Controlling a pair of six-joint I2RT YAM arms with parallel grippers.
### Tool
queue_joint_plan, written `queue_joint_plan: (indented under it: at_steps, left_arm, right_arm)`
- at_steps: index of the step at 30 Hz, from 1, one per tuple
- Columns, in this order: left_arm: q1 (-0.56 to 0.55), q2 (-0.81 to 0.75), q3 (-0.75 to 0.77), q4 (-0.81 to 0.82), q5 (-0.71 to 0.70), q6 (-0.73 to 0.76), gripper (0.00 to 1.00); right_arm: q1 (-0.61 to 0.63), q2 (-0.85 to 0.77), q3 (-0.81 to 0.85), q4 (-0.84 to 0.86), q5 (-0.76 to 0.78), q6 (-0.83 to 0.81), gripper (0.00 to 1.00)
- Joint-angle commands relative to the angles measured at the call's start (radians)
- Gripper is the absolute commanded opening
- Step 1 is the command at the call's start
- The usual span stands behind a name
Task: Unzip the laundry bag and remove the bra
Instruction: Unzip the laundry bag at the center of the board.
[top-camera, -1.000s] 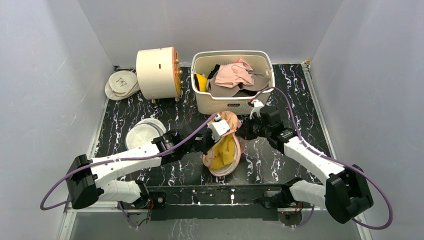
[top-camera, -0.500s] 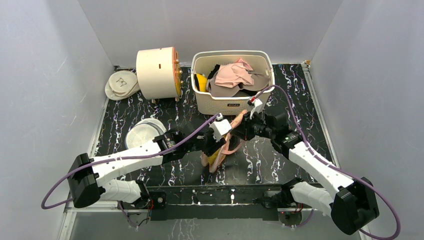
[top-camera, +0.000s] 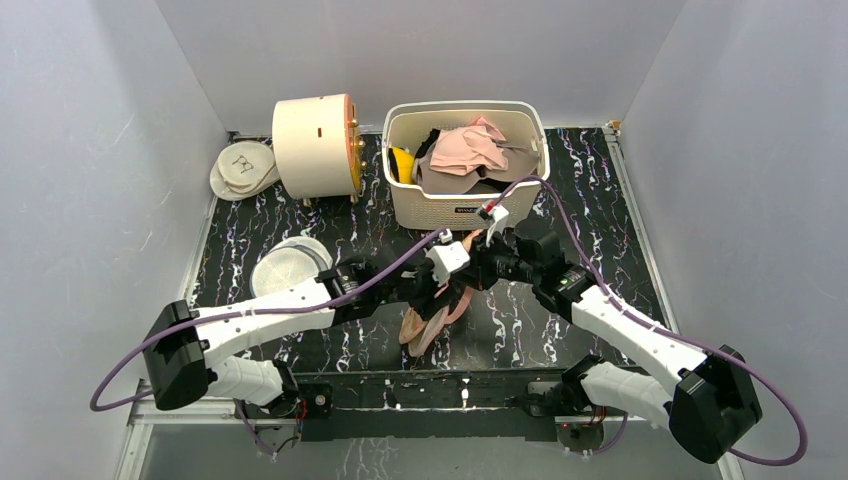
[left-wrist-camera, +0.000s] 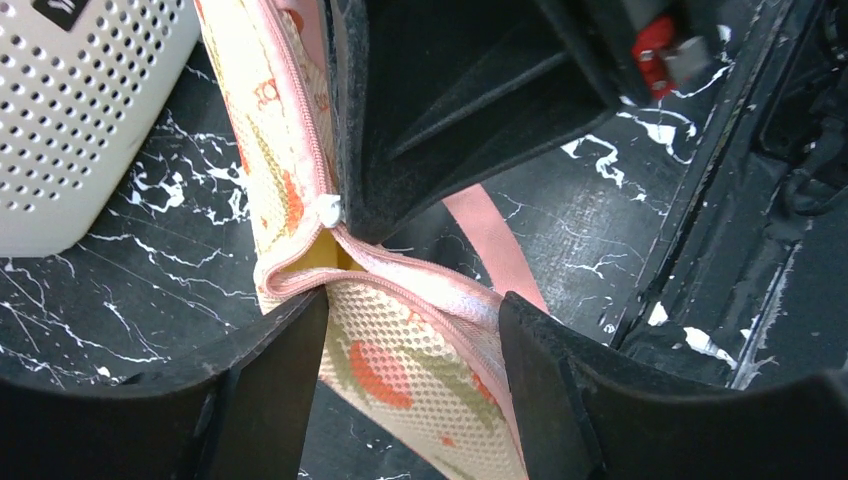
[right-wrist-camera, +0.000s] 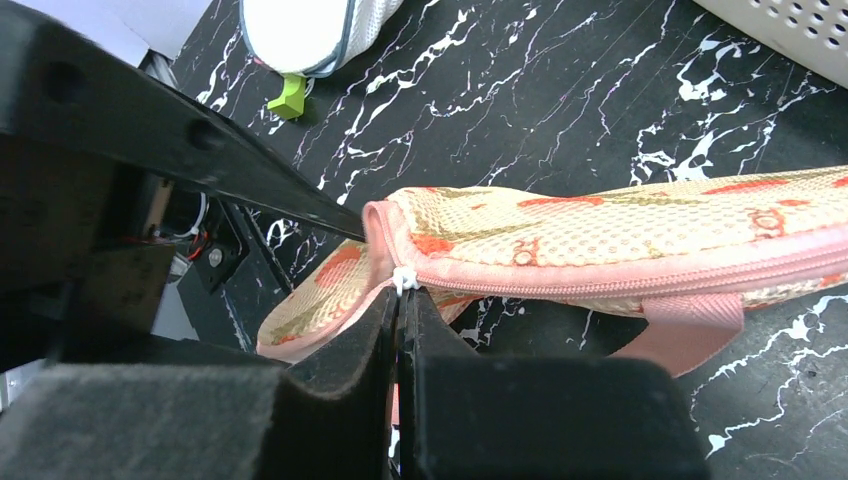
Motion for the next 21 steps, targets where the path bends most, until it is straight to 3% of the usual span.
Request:
queue_joint_plan:
  at_steps: [1,4,10,15,21]
  left_arm:
    - [0.001,0.025,0.038,-0.020,-0.031,-0.016,0.62]
    - [0.001,0.029,0.041,-0.024,-0.066,-0.015,0.56]
    - [0.001,0.027,0.043,-0.039,-0.175,-0.004,0.21]
    - [0.001,0.021,0.041,-0.039,-0.196,0.001,0.03]
    - [0.001,0.025,0.045,-0.050,-0.226,0.009,0.00]
  right_arm:
    - [0.027,-0.008,0.012,0.087,0.008,0.017,0.00]
    - [0.033,-0.010,0.012,0.083,0.020,0.015,0.00]
    - [0.033,-0.015,0.010,0.067,0.050,0.012,0.00]
    - [0.033,-0.024,0.010,0.040,0.123,0.011,0.00]
    - [-0.001,0.000,0.030,-0.046,0.254,-0.007,0.00]
